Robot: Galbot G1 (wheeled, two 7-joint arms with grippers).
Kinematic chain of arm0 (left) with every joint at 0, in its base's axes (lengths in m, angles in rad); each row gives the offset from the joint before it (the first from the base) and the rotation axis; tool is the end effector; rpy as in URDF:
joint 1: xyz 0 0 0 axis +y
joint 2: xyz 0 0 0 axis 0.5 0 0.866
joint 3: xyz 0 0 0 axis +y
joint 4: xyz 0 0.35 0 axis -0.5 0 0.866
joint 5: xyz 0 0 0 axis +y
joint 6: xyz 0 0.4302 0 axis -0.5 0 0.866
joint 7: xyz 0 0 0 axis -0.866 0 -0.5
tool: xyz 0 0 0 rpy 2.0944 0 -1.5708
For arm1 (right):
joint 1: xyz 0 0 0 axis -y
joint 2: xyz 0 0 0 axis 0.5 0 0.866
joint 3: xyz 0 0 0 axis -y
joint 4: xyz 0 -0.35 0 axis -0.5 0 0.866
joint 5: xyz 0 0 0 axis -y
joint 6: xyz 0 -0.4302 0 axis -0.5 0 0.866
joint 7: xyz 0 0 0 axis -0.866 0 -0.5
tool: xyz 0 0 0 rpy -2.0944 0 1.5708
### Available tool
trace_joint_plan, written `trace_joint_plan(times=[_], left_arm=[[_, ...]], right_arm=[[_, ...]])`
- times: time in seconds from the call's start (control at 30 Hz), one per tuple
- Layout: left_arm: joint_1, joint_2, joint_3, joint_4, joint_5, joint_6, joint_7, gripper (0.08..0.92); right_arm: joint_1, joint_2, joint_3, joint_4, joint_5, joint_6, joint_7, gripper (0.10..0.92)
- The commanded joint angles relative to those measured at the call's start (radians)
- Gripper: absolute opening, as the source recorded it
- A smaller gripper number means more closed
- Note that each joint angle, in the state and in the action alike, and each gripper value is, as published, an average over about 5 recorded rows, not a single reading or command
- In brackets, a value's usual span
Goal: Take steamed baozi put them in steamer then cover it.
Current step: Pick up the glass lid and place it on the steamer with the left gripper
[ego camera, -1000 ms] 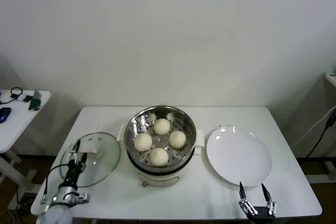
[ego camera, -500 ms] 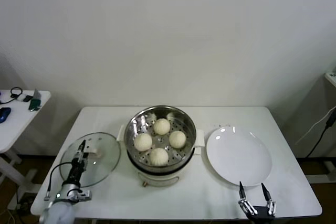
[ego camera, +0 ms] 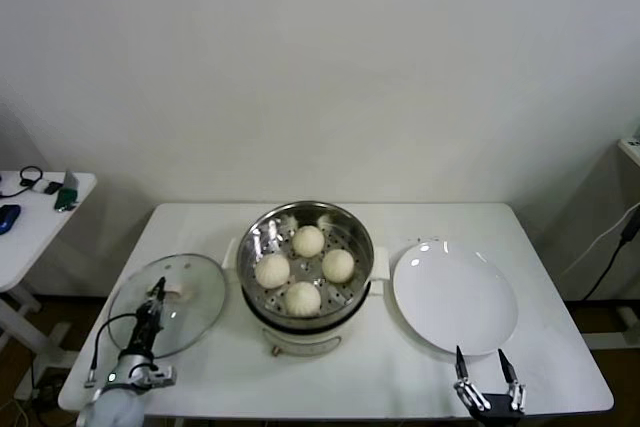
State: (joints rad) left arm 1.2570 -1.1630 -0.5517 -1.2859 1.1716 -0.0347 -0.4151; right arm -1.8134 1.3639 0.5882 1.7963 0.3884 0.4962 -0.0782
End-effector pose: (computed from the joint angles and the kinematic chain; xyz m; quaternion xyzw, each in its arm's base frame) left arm 0.3146 0.1974 -0.5043 0.0183 -0.6948 -0.7172 0.0507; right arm 0.1331 -0.0786 -0.4651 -0.0102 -0.9973 -0.0717 0.0145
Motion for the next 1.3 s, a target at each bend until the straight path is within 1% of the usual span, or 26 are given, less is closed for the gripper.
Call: trace_joint_plan(times=[0.03, 0.17, 0.27, 0.43, 0.57, 0.7, 0.83, 0.93, 1.03, 1.17, 1.3], left_arm=[[0.002, 0.002, -0.005, -0.032, -0.006, 0.007, -0.002, 0.139], [0.027, 0.029, -0.03, -0.149, -0.043, 0.03, 0.015, 0.139], [0.066, 0.084, -0.045, -0.286, -0.116, 0.078, 0.065, 0.139], [0.154, 0.213, -0.067, -0.52, -0.283, 0.239, 0.212, 0.139], [0.196, 0.277, -0.081, -0.697, -0.35, 0.385, 0.334, 0.139], [0.185, 0.325, -0.065, -0.828, -0.371, 0.51, 0.428, 0.139], [0.113, 0.349, 0.01, -0.916, -0.367, 0.623, 0.494, 0.139], [0.027, 0.344, 0.112, -0.936, -0.326, 0.692, 0.529, 0.139], [-0.076, 0.311, 0.228, -0.93, -0.273, 0.755, 0.565, 0.139], [-0.195, 0.222, 0.388, -0.912, -0.17, 0.811, 0.633, 0.139], [-0.256, 0.103, 0.502, -0.881, 0.004, 0.819, 0.694, 0.139]], right_arm=[[-0.005, 0.0, 0.003, -0.002, -0.003, 0.008, 0.001, 0.823], [-0.012, -0.002, 0.009, -0.001, -0.016, 0.004, 0.008, 0.823], [-0.019, -0.003, 0.012, 0.001, -0.039, -0.012, 0.02, 0.823], [-0.025, 0.001, 0.014, 0.003, -0.067, -0.034, 0.038, 0.823], [-0.028, 0.007, 0.013, 0.002, -0.081, -0.04, 0.048, 0.823], [-0.029, 0.013, 0.01, 0.0, -0.087, -0.038, 0.055, 0.823], [-0.025, 0.022, 0.007, -0.002, -0.097, -0.037, 0.055, 0.823], [-0.016, 0.032, 0.004, -0.005, -0.106, -0.035, 0.054, 0.823], [0.0, 0.048, -0.001, -0.011, -0.117, -0.034, 0.051, 0.823], [0.018, 0.064, -0.003, -0.026, -0.123, -0.023, 0.05, 0.823], [0.031, 0.068, -0.002, -0.047, -0.119, -0.007, 0.051, 0.823]])
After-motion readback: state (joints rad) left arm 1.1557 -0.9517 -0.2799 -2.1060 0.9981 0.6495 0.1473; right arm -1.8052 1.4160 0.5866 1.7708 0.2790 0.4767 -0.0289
